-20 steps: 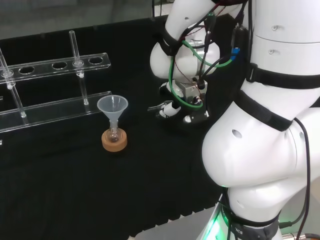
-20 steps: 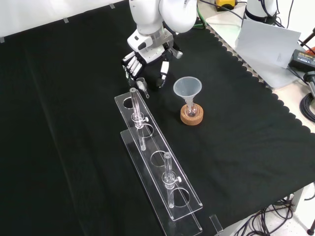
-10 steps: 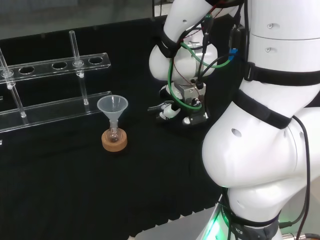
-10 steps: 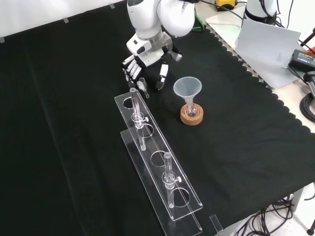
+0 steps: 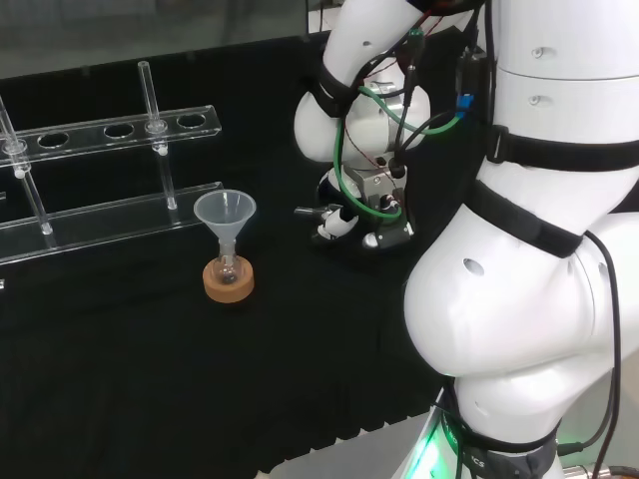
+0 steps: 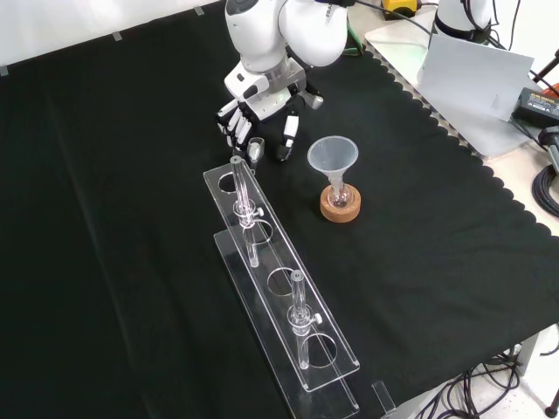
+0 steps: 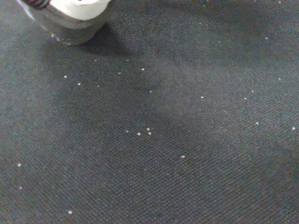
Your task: Pick up the weighing funnel.
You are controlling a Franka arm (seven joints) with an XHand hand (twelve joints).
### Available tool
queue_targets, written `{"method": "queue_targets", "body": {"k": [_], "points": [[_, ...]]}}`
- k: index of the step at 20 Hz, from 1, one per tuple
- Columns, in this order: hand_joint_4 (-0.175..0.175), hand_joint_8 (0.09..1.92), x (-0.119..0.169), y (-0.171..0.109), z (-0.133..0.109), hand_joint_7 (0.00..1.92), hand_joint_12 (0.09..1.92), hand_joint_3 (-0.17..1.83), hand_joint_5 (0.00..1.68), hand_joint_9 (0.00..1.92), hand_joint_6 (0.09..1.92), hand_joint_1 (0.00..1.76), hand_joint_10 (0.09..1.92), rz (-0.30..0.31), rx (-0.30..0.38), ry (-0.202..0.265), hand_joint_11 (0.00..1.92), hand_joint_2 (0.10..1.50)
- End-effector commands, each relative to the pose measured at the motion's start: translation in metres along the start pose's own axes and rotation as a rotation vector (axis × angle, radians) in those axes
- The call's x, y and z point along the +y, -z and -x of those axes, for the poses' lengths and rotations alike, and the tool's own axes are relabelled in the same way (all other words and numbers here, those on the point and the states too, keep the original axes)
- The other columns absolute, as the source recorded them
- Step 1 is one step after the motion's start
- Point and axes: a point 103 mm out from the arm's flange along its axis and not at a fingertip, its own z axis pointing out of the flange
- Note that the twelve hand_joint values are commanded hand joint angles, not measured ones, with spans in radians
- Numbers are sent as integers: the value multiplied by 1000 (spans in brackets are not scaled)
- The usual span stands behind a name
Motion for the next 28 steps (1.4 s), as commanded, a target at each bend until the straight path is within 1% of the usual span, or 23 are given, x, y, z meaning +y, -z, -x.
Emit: {"method": "queue_targets", "body": {"k": [1, 3, 5, 8, 11, 13, 16, 20, 23, 25, 28], "points": [[24, 429, 1, 1, 1, 980, 1395, 102, 771, 642, 220, 871, 521, -4, 21, -13, 0, 750], [27, 423, 0, 2, 1, 1024, 1396, 117, 794, 670, 259, 873, 507, 14, 30, -9, 0, 744], [30, 408, -1, 4, 1, 1092, 1398, 161, 816, 732, 344, 877, 471, 35, 36, -7, 0, 725], [49, 386, -3, 6, 2, 1201, 1444, 286, 907, 857, 469, 886, 410, 65, 43, -18, 0, 670], [63, 371, -4, 7, 1, 1272, 1492, 400, 966, 948, 510, 892, 366, 82, 36, -31, 0, 617], [73, 367, -5, 6, 1, 1303, 1518, 434, 993, 993, 519, 893, 356, 89, 29, -39, 0, 601], [76, 366, -6, 5, -1, 1321, 1541, 452, 1009, 1024, 524, 892, 352, 80, 19, -43, 0, 590], [75, 364, -8, 7, 4, 1321, 1550, 455, 1003, 1032, 522, 883, 348, 67, 32, -43, 0, 577], [67, 362, -10, 6, 6, 1306, 1553, 470, 972, 1027, 539, 871, 336, 61, 31, -53, 0, 563], [60, 363, -10, 4, 4, 1294, 1552, 480, 940, 1021, 558, 860, 330, 49, 18, -64, 0, 554], [49, 370, -10, 1, 0, 1275, 1551, 490, 888, 1011, 591, 842, 325, 29, 21, -81, 0, 544]]}}
